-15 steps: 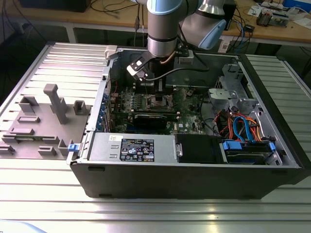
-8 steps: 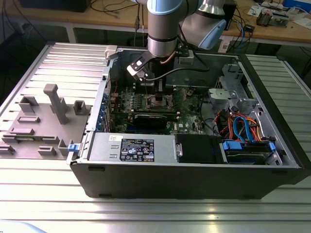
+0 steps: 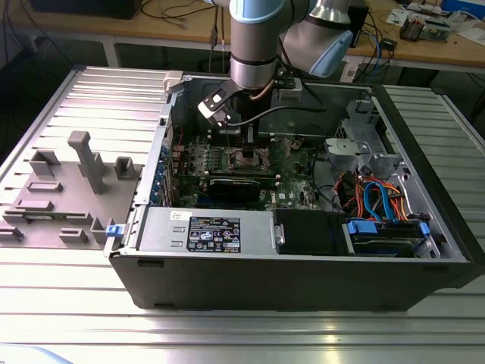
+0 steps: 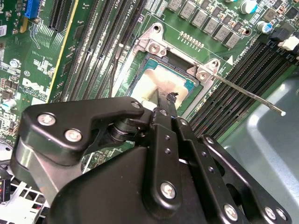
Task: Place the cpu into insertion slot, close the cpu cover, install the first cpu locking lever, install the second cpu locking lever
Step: 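Close the cpu cover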
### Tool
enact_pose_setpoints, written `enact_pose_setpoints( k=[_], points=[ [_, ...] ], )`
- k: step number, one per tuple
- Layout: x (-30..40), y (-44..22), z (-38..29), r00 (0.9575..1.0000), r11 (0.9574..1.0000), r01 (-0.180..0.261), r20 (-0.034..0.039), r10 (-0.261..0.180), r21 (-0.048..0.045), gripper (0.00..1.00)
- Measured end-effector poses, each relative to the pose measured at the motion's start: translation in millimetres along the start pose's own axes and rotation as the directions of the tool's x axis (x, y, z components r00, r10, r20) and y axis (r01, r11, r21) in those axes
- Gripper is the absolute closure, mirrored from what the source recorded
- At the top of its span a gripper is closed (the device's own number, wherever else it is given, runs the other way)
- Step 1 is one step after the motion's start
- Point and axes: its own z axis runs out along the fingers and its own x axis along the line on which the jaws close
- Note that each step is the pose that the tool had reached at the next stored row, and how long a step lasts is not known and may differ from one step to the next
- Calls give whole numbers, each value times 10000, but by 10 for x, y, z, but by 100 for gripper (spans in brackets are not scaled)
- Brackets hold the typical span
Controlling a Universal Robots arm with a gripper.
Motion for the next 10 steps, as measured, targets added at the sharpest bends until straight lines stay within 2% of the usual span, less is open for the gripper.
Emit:
enact_pose_setpoints(
  k=[4,6,9,10],
  points=[
    [0,5,0,10000,10000,3,0,-3,4,89],
    [1,28,2,10000,10000,1,0,-1,29,89],
    [0,64,3,10000,10000,2,1,-2,97,89],
    [1,80,3,10000,9999,3,3,-3,157,89]
  ],
)
